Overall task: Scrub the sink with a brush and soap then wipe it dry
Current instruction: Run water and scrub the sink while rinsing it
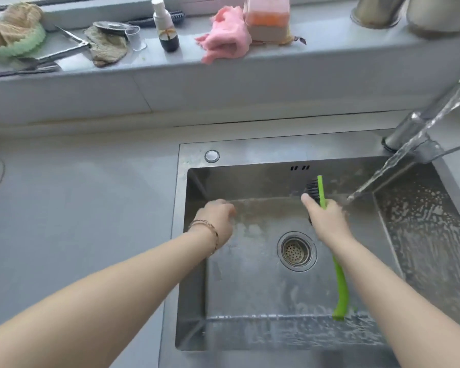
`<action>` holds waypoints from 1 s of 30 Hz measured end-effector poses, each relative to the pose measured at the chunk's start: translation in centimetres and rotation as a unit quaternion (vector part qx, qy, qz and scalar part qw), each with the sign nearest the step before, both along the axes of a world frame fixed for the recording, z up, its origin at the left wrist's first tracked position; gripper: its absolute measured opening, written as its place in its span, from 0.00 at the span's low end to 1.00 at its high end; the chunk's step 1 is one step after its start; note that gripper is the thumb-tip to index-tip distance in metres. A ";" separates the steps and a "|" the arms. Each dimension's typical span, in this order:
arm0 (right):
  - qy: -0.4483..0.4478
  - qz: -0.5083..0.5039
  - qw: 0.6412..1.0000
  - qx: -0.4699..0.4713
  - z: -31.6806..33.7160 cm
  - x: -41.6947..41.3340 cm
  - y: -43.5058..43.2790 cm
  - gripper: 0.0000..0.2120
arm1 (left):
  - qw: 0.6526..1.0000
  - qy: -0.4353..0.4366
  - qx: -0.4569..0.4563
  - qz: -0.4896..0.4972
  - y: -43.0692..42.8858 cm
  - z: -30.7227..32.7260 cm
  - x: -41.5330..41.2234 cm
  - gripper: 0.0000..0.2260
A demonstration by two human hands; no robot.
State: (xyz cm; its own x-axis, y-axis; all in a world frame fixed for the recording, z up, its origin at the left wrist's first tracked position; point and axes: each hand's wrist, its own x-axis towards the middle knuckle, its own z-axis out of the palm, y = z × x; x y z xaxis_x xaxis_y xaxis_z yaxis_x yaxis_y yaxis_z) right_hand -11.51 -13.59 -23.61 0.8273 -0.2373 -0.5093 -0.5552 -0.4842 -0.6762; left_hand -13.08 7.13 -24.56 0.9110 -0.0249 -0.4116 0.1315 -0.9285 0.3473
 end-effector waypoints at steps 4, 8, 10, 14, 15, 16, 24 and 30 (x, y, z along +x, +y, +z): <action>0.117 0.059 0.990 0.052 -5.8 -2.2 7.0 0.34 | 0.980 -0.190 0.022 0.050 6.2 -4.0 0.0 0.23; 0.148 0.106 0.975 0.125 -8.4 -1.1 13.8 0.32 | 0.973 -0.186 0.067 0.123 9.4 -5.5 0.3 0.22; 0.134 0.105 0.969 0.181 -8.8 0.5 16.5 0.28 | 0.971 -0.194 0.077 0.115 9.8 -6.4 0.4 0.24; 0.021 0.088 0.951 0.297 -8.9 2.4 20.4 0.24 | 0.965 -0.225 0.058 0.123 10.3 -7.4 0.2 0.25; 0.000 0.080 0.945 0.316 -9.0 2.4 21.1 0.24 | 0.963 -0.235 0.056 0.123 10.4 -7.5 0.2 0.26; -0.010 0.067 0.943 0.327 -9.3 2.3 21.6 0.24 | 0.961 -0.242 0.053 0.123 10.5 -7.6 0.3 0.27; 0.045 0.000 0.947 0.319 -12.9 0.7 19.5 0.23 | 0.954 -0.276 0.046 0.112 10.8 -7.9 0.4 0.24; -0.101 0.038 0.940 0.323 -10.0 0.1 22.6 0.25 | 0.952 -0.279 0.054 0.116 10.7 -7.9 0.5 0.23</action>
State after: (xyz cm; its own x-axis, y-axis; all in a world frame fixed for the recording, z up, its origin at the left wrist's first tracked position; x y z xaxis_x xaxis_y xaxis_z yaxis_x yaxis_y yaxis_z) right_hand -11.39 8.99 -33.65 0.9249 0.1308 -0.3570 -0.3637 0.0303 -0.9310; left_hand -12.59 17.80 -32.46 0.9643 0.2190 0.1490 0.1607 -0.9309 0.3280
